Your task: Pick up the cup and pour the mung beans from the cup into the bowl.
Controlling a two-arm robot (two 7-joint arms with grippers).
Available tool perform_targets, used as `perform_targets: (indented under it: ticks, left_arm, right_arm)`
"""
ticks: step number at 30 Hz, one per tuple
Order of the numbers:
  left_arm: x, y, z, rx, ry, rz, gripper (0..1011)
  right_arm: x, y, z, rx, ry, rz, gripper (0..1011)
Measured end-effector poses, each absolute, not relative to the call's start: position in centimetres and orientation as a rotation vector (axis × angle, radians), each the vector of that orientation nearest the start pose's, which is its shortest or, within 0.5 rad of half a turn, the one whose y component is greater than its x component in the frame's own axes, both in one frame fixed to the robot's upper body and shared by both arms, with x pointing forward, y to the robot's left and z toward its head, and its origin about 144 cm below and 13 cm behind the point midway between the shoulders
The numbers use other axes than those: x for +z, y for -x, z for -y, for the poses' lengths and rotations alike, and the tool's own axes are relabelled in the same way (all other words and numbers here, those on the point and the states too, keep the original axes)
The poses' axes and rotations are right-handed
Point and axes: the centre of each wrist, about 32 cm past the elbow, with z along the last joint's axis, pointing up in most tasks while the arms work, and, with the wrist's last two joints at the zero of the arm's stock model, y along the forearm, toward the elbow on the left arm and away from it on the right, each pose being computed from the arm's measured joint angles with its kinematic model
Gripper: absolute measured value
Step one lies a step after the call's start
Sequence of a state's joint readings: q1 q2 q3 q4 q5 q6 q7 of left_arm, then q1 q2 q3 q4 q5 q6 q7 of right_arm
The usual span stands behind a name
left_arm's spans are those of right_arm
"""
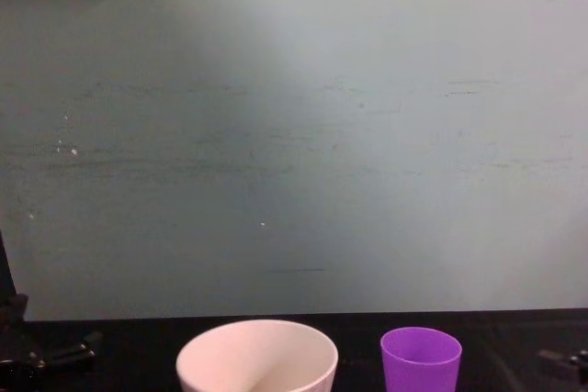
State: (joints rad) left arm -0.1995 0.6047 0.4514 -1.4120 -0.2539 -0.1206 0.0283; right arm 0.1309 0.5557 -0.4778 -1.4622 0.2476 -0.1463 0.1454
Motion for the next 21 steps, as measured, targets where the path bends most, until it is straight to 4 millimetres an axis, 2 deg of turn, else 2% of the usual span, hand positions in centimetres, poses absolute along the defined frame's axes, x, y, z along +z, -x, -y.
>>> perform_targets:
  ticks: [21]
  left_arm:
    - [114.0, -48.9, -31.0, 1.248, -0.304, 0.285, 1000]
  right_arm:
    - [110.4, -50.1, 24.4, -0.966, 0.127, 0.089, 1003]
